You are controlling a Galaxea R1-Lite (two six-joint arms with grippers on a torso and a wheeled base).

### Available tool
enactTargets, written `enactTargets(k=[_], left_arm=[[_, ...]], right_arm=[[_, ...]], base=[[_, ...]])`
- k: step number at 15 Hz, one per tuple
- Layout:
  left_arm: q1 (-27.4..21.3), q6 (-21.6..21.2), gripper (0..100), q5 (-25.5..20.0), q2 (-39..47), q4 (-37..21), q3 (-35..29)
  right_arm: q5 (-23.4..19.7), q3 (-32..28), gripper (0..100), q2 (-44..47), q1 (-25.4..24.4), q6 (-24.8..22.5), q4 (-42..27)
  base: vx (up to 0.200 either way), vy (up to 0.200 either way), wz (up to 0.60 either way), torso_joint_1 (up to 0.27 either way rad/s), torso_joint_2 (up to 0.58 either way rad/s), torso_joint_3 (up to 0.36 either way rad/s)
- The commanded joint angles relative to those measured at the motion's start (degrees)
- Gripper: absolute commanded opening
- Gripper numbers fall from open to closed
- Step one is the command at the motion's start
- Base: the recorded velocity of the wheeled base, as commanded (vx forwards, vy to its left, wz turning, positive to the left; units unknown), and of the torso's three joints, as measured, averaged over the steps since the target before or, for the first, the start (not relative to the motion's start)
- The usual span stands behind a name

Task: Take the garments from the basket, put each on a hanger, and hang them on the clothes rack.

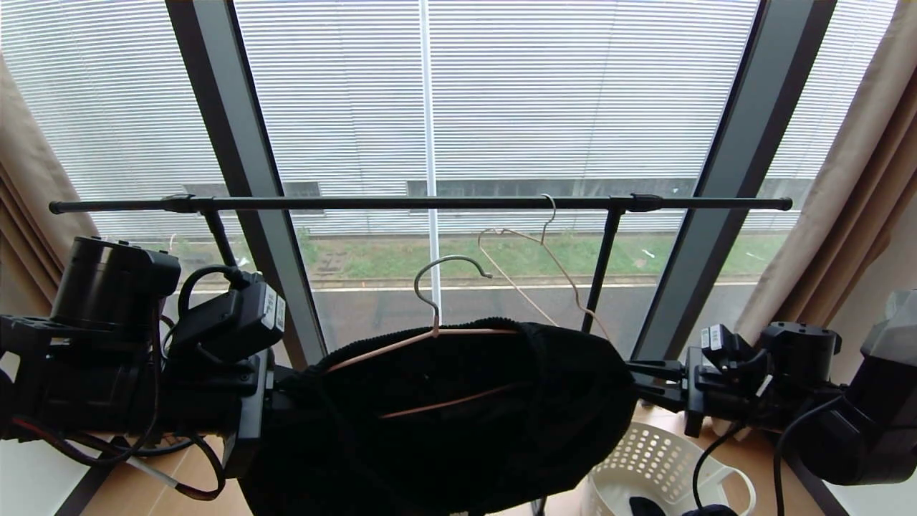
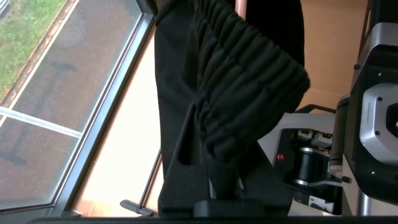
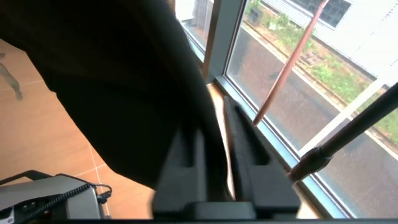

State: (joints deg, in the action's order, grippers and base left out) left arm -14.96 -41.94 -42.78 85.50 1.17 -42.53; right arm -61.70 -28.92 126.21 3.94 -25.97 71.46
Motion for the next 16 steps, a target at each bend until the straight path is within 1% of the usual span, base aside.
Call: enactTargets(k=[1,2,3,4,7,8,9,10,11,12,14,15,16], left_arm=[[0.5,0.0,0,0.0,0.1,0.0,0.0],[0.7,0.0,0,0.0,0.2,0.1,0.0],[0.8,0.0,0,0.0,0.2,0.1,0.0],[1.3,0.1,0,0.0,0.1,0.0,0.1],[2.7,0.5,0,0.0,-0.1,-0.1,1.1],[3.6,0.5,0,0.0,-0.7,-0.1,2.0],[4.9,0.6,0,0.0,-1.5,-0.1,3.0],[6.4,1.2,0,0.0,-2.4,-0.1,3.9],[7.8,2.7,0,0.0,-3.3,-0.1,4.1],[8.9,5.1,0,0.0,-4.4,-0.1,4.1],[10.0,11.1,0,0.3,-6.0,0.0,4.0],[10.3,12.9,0,0.4,-6.0,0.0,3.9],[10.3,12.9,0,0.4,-6.0,0.0,3.9]], right_arm=[[-0.2,1.9,100,-3.0,-0.3,-3.4,0.1],[-0.2,2.5,100,-3.9,-0.3,-6.7,0.1],[-0.2,3.1,100,-4.4,-0.3,-8.8,0.1],[-0.2,4.4,100,-6.9,-1.0,-10.4,0.1],[-0.3,5.7,100,-12.3,-3.1,-10.2,-0.3],[0.2,5.9,100,-14.1,-4.5,-9.3,-0.4],[1.1,6.0,100,-15.8,-5.7,-7.2,-0.4],[4.4,6.0,100,-17.8,-7.6,-3.0,-0.4],[8.9,6.0,100,-19.8,-10.0,1.2,-0.4],[13.4,5.7,100,-20.7,-12.0,4.3,-0.2],[21.4,4.8,100,-21.5,-16.3,7.2,-0.2],[24.3,4.3,100,-21.9,-17.8,7.8,-0.2],[24.3,4.3,100,-21.9,-17.8,7.8,-0.2]], base=[[0.000,0.000,0.00,0.000,0.00,0.000],[0.000,0.000,0.00,0.000,0.00,0.000],[0.000,0.000,0.00,0.000,0.00,0.000],[0.000,0.000,0.00,0.000,0.00,0.000],[0.000,0.000,0.00,0.000,0.00,0.000],[0.000,0.000,0.00,0.000,0.00,0.000],[0.000,0.000,0.00,0.000,0.00,0.000],[0.000,0.000,0.00,0.000,0.00,0.000],[0.000,0.000,0.00,0.000,0.00,0.000],[0.000,0.000,0.00,0.000,0.00,0.000],[0.000,0.000,0.00,0.000,0.00,0.000],[0.000,0.000,0.00,0.000,0.00,0.000],[0.000,0.000,0.00,0.000,0.00,0.000]])
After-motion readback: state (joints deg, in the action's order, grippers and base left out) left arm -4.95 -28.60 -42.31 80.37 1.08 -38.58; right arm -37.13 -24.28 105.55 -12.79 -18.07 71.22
